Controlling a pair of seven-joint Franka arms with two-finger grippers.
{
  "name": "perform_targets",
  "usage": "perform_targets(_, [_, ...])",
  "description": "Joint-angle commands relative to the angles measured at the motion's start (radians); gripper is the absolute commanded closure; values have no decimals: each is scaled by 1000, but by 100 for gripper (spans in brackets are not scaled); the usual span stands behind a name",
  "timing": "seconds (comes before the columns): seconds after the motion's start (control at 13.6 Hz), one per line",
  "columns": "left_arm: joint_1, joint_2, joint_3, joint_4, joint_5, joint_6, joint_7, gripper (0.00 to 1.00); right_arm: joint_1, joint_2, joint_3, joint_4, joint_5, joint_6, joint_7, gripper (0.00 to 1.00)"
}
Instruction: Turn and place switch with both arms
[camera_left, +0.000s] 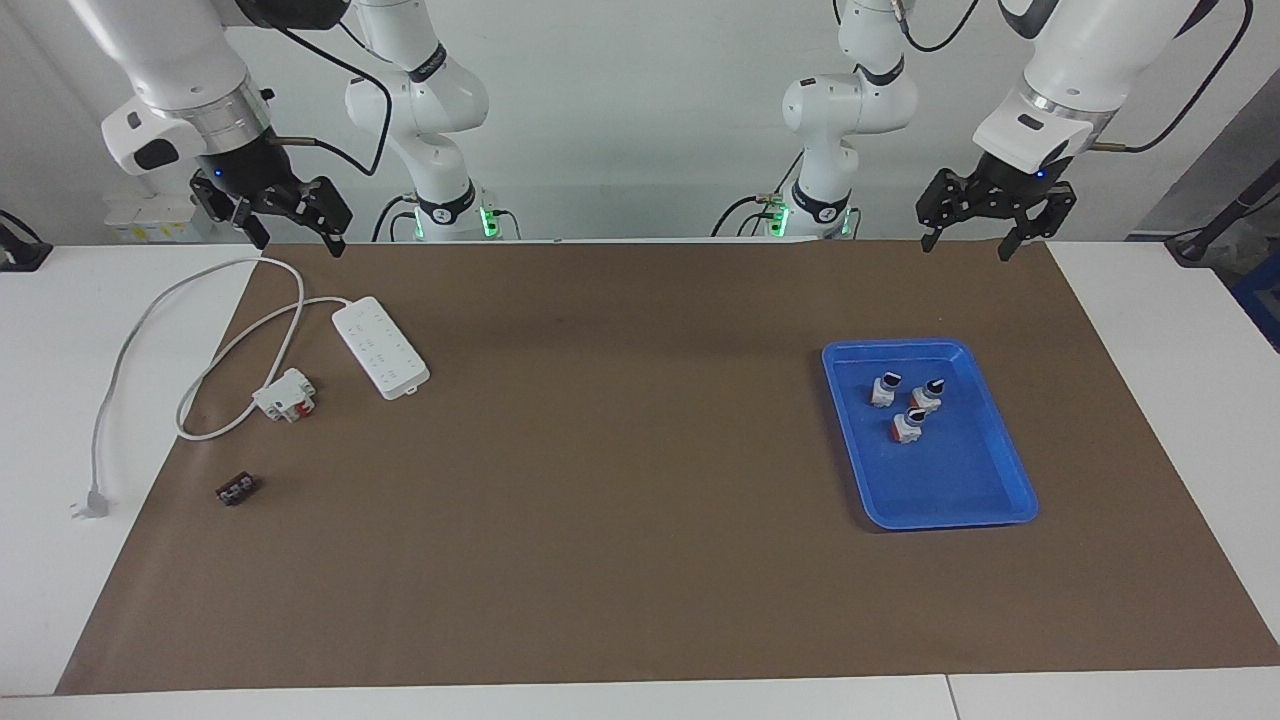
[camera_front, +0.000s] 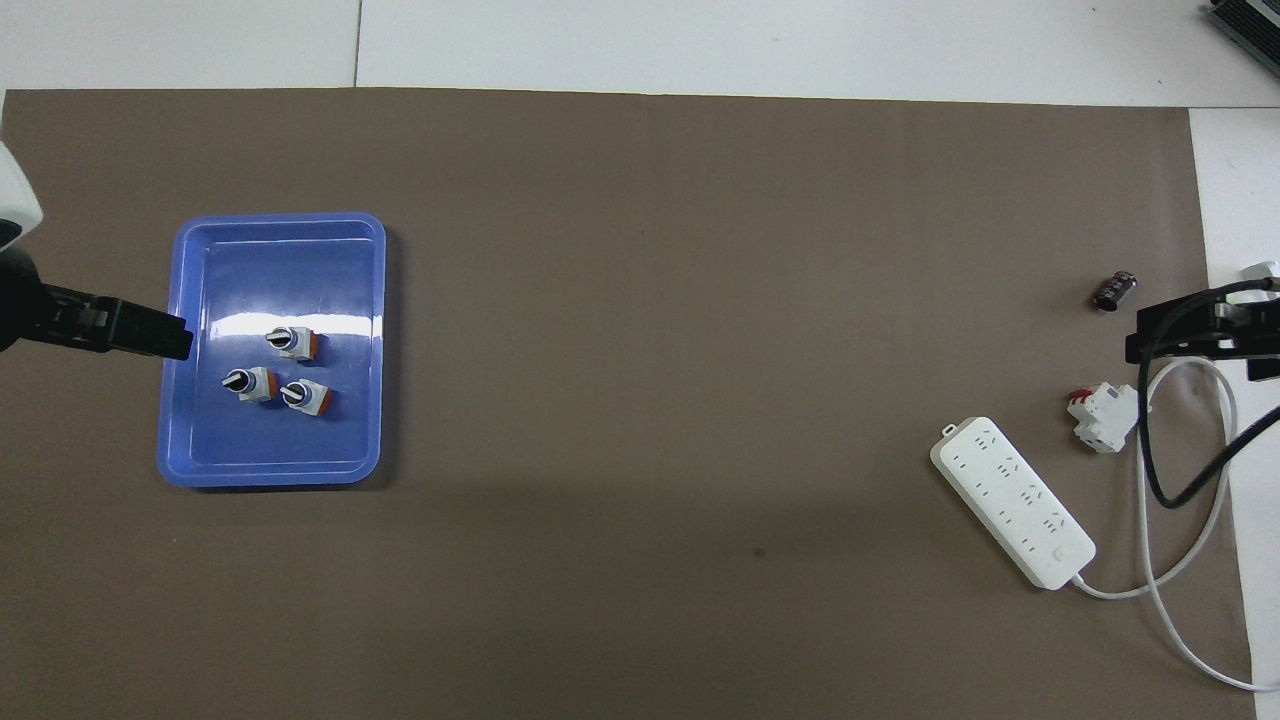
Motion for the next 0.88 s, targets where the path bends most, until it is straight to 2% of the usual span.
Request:
perform_targets(0.0, [-57, -10, 70, 15, 19, -41, 39, 0, 3, -1, -12, 5, 18, 3, -52, 0])
perform_targets(0.29, [-45, -1, 68, 22, 23, -112, 43, 0, 7, -4, -9, 4, 18, -7, -55, 0])
perform_targets(0.59, [-46, 24, 64, 98, 24, -158, 43, 0, 7, -4, -5, 4, 18, -7, -55, 0])
perform_targets(0.81, [-41, 21, 64, 97, 27, -147, 33, 0, 7, -4, -5, 4, 20, -7, -55, 0])
